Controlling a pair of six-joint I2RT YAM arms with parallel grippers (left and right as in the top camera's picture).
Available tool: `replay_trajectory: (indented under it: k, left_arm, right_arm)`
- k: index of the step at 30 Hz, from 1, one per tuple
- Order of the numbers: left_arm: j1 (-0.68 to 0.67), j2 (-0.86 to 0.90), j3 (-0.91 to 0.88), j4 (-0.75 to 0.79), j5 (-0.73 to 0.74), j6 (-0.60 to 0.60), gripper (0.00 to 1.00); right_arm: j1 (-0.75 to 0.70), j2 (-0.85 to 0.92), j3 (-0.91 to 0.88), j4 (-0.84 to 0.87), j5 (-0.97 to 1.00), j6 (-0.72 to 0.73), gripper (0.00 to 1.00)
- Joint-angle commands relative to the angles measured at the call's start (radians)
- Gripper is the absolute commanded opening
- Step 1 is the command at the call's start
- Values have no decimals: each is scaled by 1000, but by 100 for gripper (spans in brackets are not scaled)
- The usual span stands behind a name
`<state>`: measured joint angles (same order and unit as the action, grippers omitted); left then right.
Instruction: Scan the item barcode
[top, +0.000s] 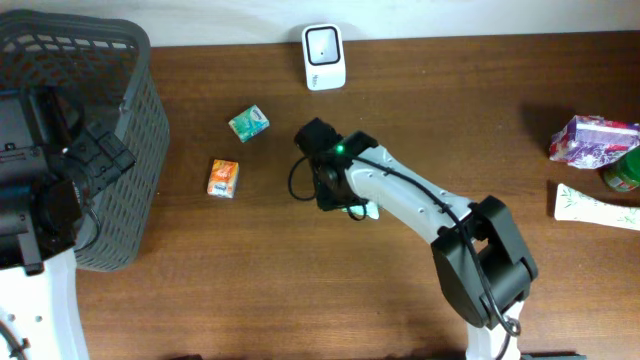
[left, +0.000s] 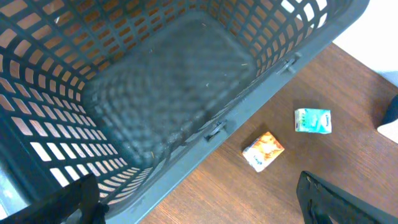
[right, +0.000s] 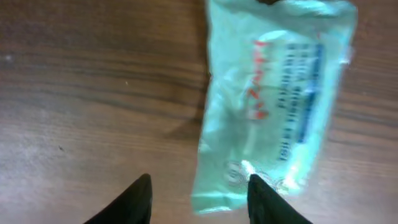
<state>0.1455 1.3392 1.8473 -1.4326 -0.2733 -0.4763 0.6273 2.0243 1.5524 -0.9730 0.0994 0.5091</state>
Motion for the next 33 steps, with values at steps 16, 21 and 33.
replay_trajectory:
  k: [16,21,33]
  left_arm:
    - [6,-8,3,0,0,-9,99]
    - [6,-8,3,0,0,-9,99]
    - [6,-8,3,-1,0,-9,99]
  right_arm:
    - [-207,-2,-137,197,-246,-284,33]
    - [-202,8,-168,198,-246,-278,37]
    - [-236,19,145,341,-246,-190,4]
